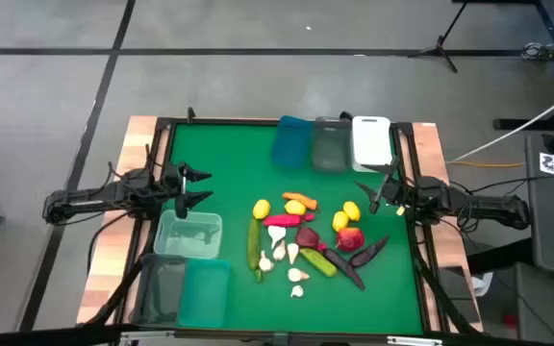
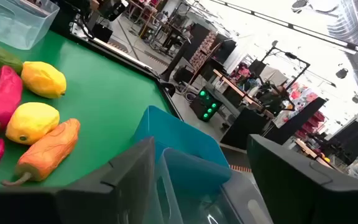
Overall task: Sort produce into baskets
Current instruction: Put the red apple into the white bin
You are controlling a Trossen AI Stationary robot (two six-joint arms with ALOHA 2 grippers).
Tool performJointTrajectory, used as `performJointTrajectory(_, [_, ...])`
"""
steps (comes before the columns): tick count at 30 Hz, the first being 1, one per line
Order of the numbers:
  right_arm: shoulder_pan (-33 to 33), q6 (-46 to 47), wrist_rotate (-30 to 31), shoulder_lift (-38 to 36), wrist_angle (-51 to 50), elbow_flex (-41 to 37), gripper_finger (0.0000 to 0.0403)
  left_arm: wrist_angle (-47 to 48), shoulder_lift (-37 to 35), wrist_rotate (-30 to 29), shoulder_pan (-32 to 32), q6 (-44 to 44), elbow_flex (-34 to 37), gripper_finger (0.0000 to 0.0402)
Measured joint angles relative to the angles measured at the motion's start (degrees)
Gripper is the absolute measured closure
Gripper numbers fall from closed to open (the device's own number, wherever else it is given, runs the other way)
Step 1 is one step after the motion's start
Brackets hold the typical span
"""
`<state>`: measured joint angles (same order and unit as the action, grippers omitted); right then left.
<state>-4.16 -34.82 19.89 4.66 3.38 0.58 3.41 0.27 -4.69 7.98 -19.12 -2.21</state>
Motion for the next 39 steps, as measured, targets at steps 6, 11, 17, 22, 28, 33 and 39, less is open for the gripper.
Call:
performJointTrajectory(6, [0.0,0.0,0.0,0.0,0.0,0.0,0.015,0.0,0.0,0.0,0.0,0.0,0.0,0.0073])
performJointTrajectory(11, [0.0,0.0,0.0,0.0,0.0,0.0,0.015,0.0,0.0,0.0,0.0,-0.5,0.0,0.0073])
performJointTrajectory(17, [0.0,0.0,0.0,0.0,0.0,0.0,0.015,0.0,0.0,0.0,0.0,-0.3,0.0,0.0073])
performJointTrajectory(22, [0.0,0.0,0.0,0.0,0.0,0.0,0.015,0.0,0.0,0.0,0.0,0.0,0.0,0.0073])
performJointTrajectory(28, [0.0,0.0,0.0,0.0,0.0,0.0,0.015,0.0,0.0,0.0,0.0,-0.2,0.0,0.0073])
performJointTrajectory(33, [0.0,-2.8,0.0,0.0,0.2,0.0,0.015,0.0,0.0,0.0,0.0,-0.5,0.0,0.0073])
performJointTrajectory(39, [0.0,-26.9,1.0,0.0,2.2,0.0,0.015,0.0,0.0,0.0,0.0,-1.5,0.0,0.0073])
